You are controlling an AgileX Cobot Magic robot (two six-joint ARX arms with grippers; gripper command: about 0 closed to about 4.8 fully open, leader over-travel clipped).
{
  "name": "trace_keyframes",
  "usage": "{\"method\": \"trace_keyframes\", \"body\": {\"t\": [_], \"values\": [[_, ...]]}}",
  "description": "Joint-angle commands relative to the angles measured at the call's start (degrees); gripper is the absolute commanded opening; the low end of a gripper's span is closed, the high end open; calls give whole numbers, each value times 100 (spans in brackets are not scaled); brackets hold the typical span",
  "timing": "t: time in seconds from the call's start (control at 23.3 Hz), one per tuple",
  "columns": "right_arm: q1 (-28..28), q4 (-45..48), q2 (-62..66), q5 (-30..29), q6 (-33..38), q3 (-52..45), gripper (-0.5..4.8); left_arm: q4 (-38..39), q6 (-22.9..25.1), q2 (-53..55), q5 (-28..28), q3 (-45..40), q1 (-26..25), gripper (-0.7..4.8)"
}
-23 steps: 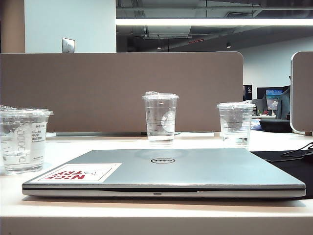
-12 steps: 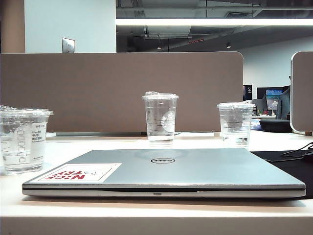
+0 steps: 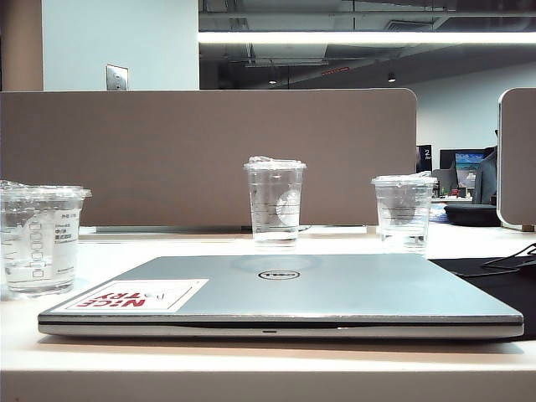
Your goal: Pick up the coffee cup on the left and place it on the left side of the laptop.
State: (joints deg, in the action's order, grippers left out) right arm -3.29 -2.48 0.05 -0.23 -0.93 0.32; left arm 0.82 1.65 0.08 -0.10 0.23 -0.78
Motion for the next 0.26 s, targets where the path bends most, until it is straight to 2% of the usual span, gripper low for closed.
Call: {"method": "trace_keyframes", "body": {"t": [0.04, 0.26], "values": [[4, 55, -9, -109, 7, -24, -4, -70, -15, 0, -9, 20, -4, -5], [4, 9, -9, -142, 7, -24, -4, -68, -15, 0, -9, 20, -4, -5]]}}
